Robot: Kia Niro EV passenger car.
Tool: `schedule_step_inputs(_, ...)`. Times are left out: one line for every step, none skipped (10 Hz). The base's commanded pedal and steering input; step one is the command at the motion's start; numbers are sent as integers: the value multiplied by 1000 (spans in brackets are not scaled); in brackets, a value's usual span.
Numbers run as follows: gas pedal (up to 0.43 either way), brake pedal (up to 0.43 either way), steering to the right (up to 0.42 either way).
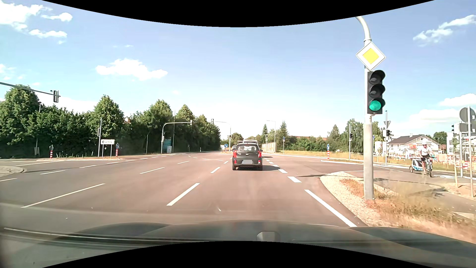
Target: Follow the waypoints while adhering to traffic rules and regulations
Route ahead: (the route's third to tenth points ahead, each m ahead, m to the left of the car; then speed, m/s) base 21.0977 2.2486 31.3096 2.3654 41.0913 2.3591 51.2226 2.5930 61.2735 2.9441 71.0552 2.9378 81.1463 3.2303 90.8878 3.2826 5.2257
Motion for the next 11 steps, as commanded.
schedule_step_inputs(118,12,-2)
schedule_step_inputs(118,6,-1)
schedule_step_inputs(118,12,1)
schedule_step_inputs(130,12,1)
schedule_step_inputs(138,6,1)
schedule_step_inputs(150,6,1)
schedule_step_inputs(157,6,1)
schedule_step_inputs(157,6,1)
schedule_step_inputs(157,6,2)
schedule_step_inputs(157,12,1)
schedule_step_inputs(157,12,1)
